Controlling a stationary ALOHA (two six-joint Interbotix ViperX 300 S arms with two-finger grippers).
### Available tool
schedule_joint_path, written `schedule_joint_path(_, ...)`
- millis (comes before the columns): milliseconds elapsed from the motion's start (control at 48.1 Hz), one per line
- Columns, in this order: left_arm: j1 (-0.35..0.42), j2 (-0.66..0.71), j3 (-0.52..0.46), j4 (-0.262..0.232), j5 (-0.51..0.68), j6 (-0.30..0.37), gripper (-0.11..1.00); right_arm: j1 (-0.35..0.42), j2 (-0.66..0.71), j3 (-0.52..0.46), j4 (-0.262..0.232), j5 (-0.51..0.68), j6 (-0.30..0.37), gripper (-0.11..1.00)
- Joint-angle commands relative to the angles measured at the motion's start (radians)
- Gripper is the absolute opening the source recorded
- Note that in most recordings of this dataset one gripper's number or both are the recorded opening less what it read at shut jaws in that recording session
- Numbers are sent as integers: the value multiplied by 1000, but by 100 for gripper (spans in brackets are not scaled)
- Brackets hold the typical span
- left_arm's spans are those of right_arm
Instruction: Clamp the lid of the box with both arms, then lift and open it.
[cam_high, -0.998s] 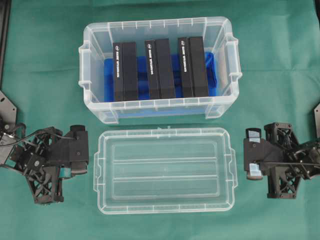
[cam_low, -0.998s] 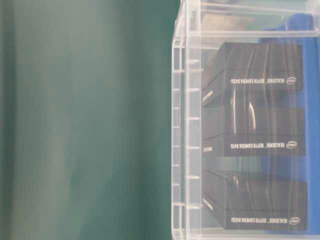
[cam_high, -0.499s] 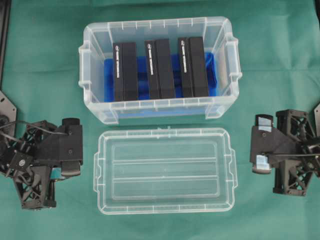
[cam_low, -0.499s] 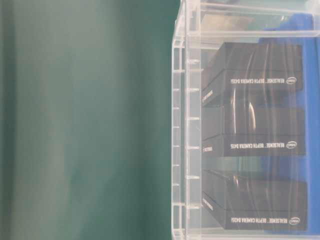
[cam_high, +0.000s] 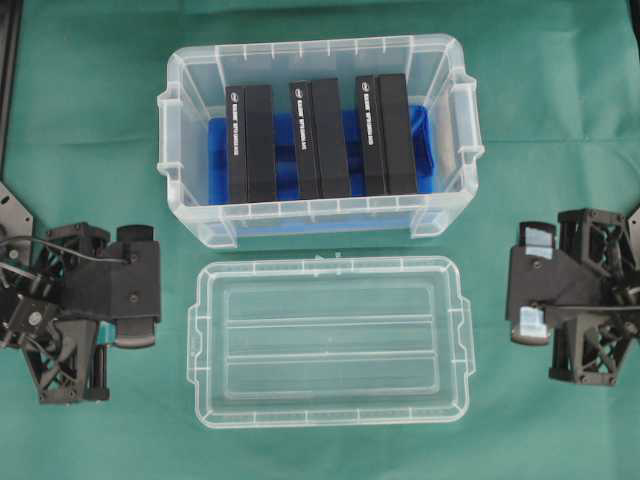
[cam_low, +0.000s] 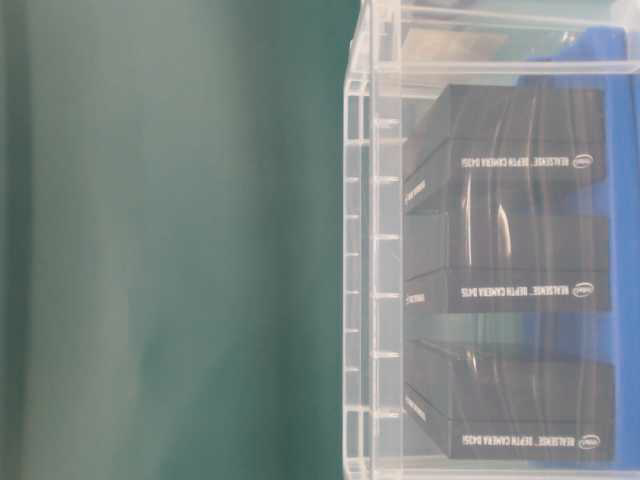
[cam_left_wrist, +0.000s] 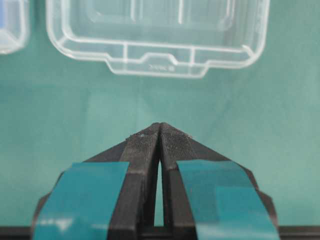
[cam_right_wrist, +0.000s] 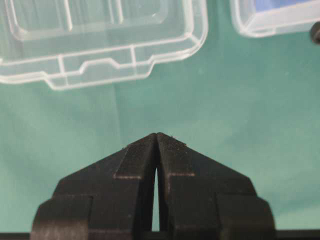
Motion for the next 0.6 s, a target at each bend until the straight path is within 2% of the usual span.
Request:
schedule_joint_path(0, 2, -29, -32, 38, -3, -2, 1, 2, -28, -38, -35, -9, -2, 1)
schedule_joint_path(125, 8, -51, -49, 92, -14, -2, 1, 2, -52, -52, -98, -40, -2, 1)
schedule_joint_path(291, 37, -92, -64, 167, -64, 3, 1, -8, -97, -64, -215, -75, -2, 1)
schedule_joint_path(437, 101, -129, -60, 184, -129, 12, 1, -32, -137, -71, -304, -91, -2, 1)
schedule_joint_path(582, 176, -158, -55, 186, -184, 78, 1, -84, -179, -66, -391, -109, 0, 1)
